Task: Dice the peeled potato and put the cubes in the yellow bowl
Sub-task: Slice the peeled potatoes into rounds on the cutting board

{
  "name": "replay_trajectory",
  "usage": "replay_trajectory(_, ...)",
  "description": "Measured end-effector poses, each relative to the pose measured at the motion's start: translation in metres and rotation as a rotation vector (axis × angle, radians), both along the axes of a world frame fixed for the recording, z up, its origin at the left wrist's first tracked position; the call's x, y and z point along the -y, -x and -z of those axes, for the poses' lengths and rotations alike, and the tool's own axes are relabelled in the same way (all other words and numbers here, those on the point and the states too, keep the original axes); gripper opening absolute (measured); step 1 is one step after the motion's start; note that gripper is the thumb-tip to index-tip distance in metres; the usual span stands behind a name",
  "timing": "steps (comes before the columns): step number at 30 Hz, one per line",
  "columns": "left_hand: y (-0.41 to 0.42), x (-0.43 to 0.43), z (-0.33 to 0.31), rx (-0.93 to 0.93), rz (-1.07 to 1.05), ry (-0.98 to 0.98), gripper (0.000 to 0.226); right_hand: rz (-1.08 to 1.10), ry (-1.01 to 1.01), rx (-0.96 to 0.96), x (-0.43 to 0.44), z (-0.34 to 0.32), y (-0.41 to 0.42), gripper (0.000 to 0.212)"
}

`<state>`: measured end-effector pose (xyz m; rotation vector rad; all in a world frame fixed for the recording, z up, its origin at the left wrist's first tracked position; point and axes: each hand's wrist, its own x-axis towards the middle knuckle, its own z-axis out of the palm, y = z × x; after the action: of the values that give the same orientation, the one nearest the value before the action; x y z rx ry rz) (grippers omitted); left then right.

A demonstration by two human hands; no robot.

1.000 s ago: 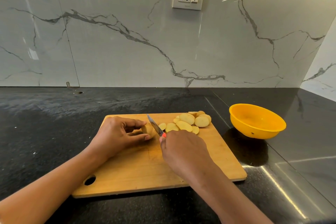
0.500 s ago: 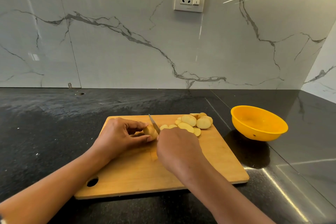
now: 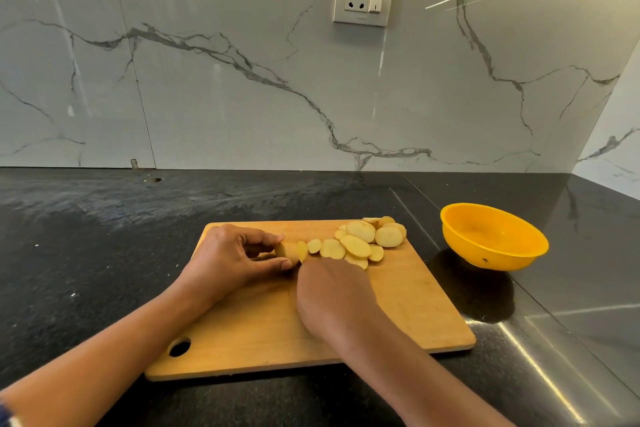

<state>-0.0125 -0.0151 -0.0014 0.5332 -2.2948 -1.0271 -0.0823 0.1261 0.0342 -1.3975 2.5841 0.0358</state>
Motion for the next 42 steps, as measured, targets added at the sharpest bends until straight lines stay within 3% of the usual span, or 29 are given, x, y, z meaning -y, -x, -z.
replay_trajectory(5, -0.001, 0.001, 0.001, 0.01, 0.006, -0.027, 0.047, -0.027, -0.098, -0.038, -0.041, 0.007, -0.006, 0.02)
replay_trajectory(17, -0.003, 0.0, -0.001, -0.008, 0.011, -0.086, 0.046, 0.215, 0.23, -0.029, -0.036, 0.011, 0.026, 0.031)
replay_trajectory(22, -0.002, 0.0, 0.0, 0.021, 0.006, -0.048, 0.045, 0.13, 0.325, -0.02, -0.042, 0.008, 0.018, 0.038)
replay_trajectory(42, -0.001, 0.003, 0.001, 0.042, -0.013, 0.005, 0.052, 0.052, 0.232, -0.018, -0.021, -0.001, 0.005, 0.033)
